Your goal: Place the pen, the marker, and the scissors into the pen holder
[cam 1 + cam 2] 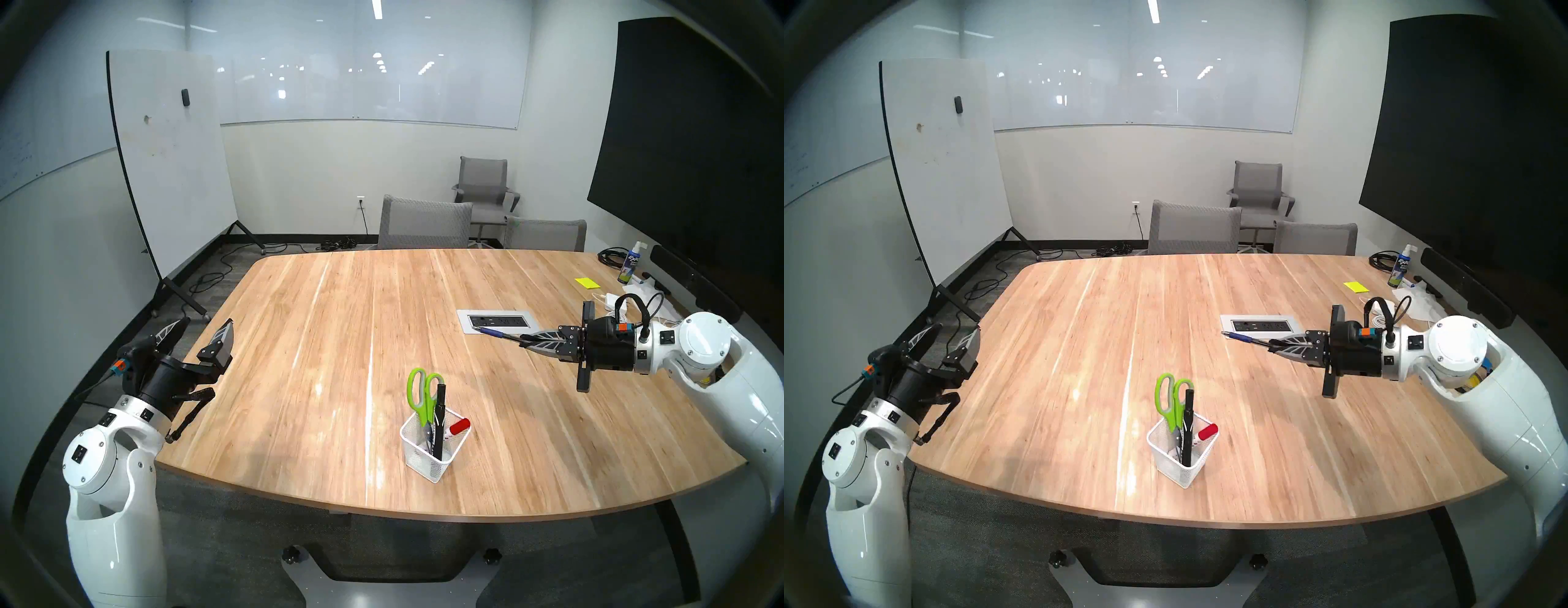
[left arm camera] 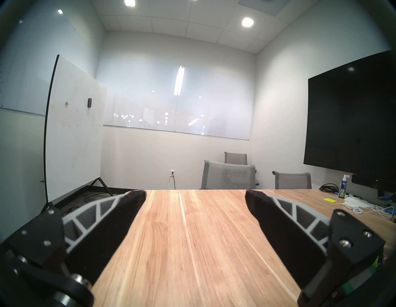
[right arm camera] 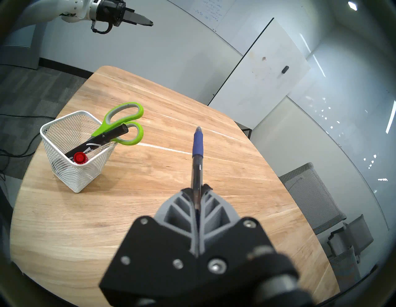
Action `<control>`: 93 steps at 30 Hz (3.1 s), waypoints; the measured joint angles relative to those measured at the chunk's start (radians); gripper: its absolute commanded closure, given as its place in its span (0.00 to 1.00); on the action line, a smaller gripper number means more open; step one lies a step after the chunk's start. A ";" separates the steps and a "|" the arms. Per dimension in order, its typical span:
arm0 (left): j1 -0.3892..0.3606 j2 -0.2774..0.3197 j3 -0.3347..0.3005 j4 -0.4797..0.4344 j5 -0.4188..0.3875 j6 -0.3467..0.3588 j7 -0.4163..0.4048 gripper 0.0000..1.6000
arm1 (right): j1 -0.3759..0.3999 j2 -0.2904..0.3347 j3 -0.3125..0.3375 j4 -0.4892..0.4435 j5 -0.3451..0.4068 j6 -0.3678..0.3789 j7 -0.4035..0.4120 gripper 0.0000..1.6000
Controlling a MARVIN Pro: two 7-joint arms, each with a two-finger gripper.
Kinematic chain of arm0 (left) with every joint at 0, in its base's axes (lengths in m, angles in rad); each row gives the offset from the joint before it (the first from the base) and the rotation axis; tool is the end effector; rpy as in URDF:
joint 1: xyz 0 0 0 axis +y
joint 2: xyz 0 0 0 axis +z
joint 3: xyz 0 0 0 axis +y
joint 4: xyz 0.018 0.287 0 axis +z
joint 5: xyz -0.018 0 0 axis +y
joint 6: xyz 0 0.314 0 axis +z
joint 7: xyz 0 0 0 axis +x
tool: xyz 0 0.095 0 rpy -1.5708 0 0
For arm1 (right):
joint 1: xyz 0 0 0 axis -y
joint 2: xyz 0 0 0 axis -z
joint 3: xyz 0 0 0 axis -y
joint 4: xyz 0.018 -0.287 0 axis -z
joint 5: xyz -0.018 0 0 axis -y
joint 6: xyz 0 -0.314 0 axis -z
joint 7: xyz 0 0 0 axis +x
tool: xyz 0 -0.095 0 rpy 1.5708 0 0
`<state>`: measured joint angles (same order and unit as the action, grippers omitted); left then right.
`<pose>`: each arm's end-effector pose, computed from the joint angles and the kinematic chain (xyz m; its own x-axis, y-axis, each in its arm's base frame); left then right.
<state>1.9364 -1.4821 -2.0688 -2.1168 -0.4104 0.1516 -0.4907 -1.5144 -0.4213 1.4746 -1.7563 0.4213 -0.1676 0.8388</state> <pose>0.2904 0.1405 -0.1956 -0.1467 0.1070 0.9834 -0.1464 -0.9855 0.0854 0.3857 -0.1405 -0.1475 -0.3311 0.6018 0.7267 0.7795 -0.2596 0.5701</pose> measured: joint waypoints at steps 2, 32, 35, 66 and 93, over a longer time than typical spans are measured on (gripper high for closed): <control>0.000 0.000 0.000 0.000 0.000 0.000 0.000 0.00 | 0.000 0.000 0.000 0.000 0.000 0.000 0.000 1.00; 0.000 0.000 0.000 0.000 -0.001 0.001 -0.001 0.00 | 0.000 0.000 0.000 0.000 0.000 0.000 0.000 1.00; -0.001 0.000 0.000 0.000 -0.001 0.001 -0.001 0.00 | 0.000 0.000 0.000 0.000 0.000 0.000 0.000 1.00; -0.001 0.000 0.000 0.000 -0.001 0.001 -0.001 0.00 | 0.000 0.000 0.000 0.000 0.000 0.000 0.000 1.00; -0.001 0.000 0.000 0.000 -0.001 0.001 -0.001 0.00 | 0.000 0.000 0.000 0.000 0.000 0.000 0.000 1.00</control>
<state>1.9357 -1.4816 -2.0692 -2.1168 -0.4114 0.1529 -0.4916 -1.5143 -0.4213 1.4746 -1.7564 0.4213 -0.1676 0.8388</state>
